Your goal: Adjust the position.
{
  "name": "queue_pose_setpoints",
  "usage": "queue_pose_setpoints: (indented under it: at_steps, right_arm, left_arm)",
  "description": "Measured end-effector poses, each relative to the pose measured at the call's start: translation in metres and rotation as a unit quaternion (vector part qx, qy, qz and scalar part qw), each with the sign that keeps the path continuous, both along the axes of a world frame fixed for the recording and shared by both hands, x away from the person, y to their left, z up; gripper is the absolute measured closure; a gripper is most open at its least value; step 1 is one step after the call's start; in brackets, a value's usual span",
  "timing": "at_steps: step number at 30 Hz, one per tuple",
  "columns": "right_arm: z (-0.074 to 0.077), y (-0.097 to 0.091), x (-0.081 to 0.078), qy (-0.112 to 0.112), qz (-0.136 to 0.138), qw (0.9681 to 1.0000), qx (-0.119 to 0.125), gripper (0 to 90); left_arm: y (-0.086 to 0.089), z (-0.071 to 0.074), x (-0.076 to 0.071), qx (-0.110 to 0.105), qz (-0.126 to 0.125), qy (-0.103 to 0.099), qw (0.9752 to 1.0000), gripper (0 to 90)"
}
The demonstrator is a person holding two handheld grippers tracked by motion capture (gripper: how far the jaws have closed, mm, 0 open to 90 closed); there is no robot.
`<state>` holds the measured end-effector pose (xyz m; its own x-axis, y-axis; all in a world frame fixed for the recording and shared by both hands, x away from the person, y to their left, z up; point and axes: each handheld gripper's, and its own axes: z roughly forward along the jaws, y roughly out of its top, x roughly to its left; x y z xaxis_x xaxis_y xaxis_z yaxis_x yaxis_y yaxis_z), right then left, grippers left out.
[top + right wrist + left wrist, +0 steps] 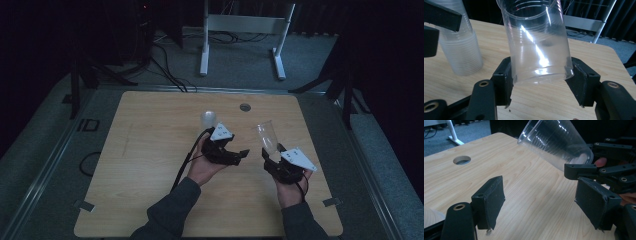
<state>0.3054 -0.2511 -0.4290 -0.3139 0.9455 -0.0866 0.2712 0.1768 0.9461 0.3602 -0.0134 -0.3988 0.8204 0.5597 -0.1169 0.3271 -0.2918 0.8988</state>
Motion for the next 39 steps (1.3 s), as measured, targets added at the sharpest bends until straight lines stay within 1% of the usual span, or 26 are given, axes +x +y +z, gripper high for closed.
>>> queue_pose_setpoints:
  at_steps: [8, 21, 24, 32, 36, 37, 39]
  right_arm:
    - [0.001, 0.000, -0.003, -0.016, -0.010, 0.9998, 0.000, 41.8]
    - [0.001, 0.001, -0.005, -0.027, -0.019, 0.9995, 0.002, 41.8]
    - [0.001, 0.001, -0.006, -0.033, -0.022, 0.9992, 0.002, 41.9]
    - [-0.001, 0.005, -0.008, -0.038, -0.022, 0.9990, 0.002, 41.8]
    - [0.000, 0.006, -0.009, -0.041, -0.023, 0.9989, 0.004, 41.8]
    - [0.000, 0.006, -0.009, -0.042, -0.023, 0.9989, 0.004, 41.8]
    - [0.000, 0.006, -0.010, -0.044, -0.023, 0.9988, 0.005, 41.8]
  left_arm:
    - [-0.006, 0.006, 0.002, -0.010, -0.002, 0.005, 0.9999, 23.2]
    - [-0.013, 0.010, 0.008, -0.028, -0.007, 0.023, 0.9993, 23.1]
    - [-0.015, 0.010, 0.010, -0.031, -0.005, 0.029, 0.9991, 21.1]
    - [-0.019, 0.010, 0.013, -0.049, -0.006, 0.044, 0.9978, 16.1]
    - [-0.022, 0.011, 0.014, -0.053, -0.006, 0.047, 0.9975, 14.8]
    - [-0.023, 0.011, 0.014, -0.056, -0.007, 0.051, 0.9971, 14.8]
    - [-0.024, 0.011, 0.015, -0.061, -0.007, 0.051, 0.9968, 14.9]
